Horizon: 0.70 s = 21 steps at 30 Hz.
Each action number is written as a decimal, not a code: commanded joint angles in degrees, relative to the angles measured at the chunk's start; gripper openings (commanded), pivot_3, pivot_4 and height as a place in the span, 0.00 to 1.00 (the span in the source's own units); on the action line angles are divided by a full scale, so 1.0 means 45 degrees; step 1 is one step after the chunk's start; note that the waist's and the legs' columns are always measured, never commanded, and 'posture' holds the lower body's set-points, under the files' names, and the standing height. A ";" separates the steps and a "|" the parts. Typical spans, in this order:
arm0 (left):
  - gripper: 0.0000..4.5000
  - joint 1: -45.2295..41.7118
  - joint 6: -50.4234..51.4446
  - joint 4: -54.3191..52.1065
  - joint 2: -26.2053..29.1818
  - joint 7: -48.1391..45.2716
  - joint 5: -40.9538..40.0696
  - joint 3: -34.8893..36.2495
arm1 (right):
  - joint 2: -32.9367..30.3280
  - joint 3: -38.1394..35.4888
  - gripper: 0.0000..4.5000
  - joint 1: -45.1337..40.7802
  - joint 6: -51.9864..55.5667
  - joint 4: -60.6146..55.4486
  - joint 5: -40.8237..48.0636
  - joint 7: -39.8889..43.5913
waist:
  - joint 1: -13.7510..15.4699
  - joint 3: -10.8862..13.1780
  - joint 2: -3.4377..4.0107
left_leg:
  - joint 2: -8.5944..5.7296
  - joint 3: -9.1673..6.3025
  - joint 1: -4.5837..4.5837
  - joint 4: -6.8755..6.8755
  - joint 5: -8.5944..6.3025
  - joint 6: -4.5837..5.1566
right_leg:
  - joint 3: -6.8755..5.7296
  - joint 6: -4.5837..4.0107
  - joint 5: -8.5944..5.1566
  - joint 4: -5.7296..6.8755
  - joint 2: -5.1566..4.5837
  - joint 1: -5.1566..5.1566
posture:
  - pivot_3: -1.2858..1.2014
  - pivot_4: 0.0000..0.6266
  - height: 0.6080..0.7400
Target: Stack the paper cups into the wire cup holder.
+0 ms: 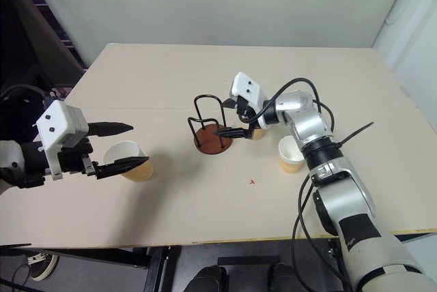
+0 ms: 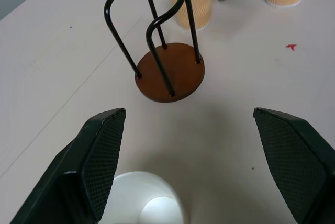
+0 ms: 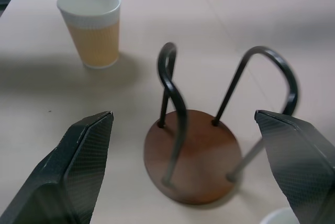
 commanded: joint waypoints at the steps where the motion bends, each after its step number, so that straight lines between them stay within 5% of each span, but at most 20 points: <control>1: 0.94 0.0002 0.0092 -0.0504 0.0015 0.0211 -0.0110 0.0535 | 0.0270 -0.0074 0.87 -0.0347 -0.0414 0.0152 -0.0152 -0.0157 | 0.0003 0.0000 0.0000 | 0.0005 -0.0001 0.0006 0.0000 -0.0004 -0.0001 | 0.0000 -0.0001 0.0000 0.0012 0.0004 0.0000 | 0.52 0.24 1.00; 12: 0.94 -0.0482 0.0111 -0.0465 0.0076 0.0555 -0.0091 0.0092 | 0.0996 -0.0313 0.02 -0.0491 -0.0897 0.1113 -0.0546 -0.0996 | 0.0010 0.0000 0.0001 | 0.0042 -0.0011 0.0028 0.0000 -0.0019 -0.0023 | 0.0001 -0.0038 0.0006 0.0040 0.0054 0.0000 | 0.52 0.24 1.00; 21: 0.94 -0.0647 -0.0069 -0.0072 0.0535 -0.0355 -0.0152 0.0025 | -0.1678 -0.0624 0.01 0.1150 0.1580 -0.4665 0.1763 0.2936 | 0.0149 -0.0006 -0.0011 | 0.0054 -0.0008 -0.0009 0.0001 0.0018 -0.0166 | 0.0005 -0.0040 0.0006 -0.0010 0.0116 -0.0004 | 0.52 0.24 1.00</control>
